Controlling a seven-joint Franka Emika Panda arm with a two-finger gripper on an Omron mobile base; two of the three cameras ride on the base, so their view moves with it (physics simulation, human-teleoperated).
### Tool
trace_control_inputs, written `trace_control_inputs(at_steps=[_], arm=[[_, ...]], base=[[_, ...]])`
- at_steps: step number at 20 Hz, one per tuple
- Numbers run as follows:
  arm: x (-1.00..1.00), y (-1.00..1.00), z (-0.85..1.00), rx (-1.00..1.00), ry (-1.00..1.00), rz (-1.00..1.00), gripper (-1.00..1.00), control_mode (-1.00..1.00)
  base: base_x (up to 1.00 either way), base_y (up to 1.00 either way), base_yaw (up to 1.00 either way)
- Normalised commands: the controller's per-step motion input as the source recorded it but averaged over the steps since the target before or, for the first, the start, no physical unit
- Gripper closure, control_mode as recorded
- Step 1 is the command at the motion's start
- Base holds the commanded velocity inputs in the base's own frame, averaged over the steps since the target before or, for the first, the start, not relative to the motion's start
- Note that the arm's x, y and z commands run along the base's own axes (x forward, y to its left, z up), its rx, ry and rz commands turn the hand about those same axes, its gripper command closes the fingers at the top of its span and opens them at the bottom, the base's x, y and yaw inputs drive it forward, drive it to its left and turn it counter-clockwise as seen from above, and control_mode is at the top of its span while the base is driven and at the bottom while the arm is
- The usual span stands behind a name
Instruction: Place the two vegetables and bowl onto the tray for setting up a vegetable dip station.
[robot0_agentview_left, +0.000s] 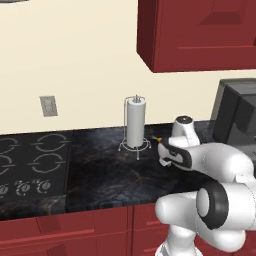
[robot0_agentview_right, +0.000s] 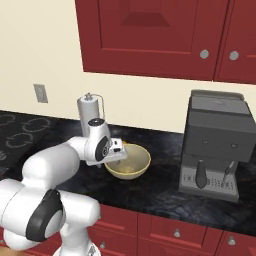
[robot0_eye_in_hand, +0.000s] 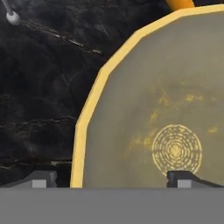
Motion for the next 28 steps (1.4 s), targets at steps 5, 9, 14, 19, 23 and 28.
trace_control_inputs(at_steps=[5, 9, 14, 19, 23, 28], arm=[[0.1, 0.0, -0.25, 0.0, 0.04, 0.0, -1.0, -1.0], [0.15, 0.0, -0.12, 0.0, 0.06, 0.0, 1.0, -1.0], [0.02, 0.0, -0.02, 0.0, 0.01, 0.0, 1.0, -1.0], [0.0, 0.0, 0.0, 0.0, 0.0, 0.0, 1.0, -1.0], [0.0, 0.0, 0.06, 0.0, 0.0, 0.0, 1.0, -1.0], [-0.15, 0.0, 0.31, -0.04, -0.01, 0.03, 1.0, -1.0]], base=[[0.0, 0.0, 0.0], [0.0, 0.0, 0.0], [0.0, 0.0, 0.0], [0.0, 0.0, 0.0], [0.0, 0.0, 0.0], [0.0, 0.0, 0.0]])
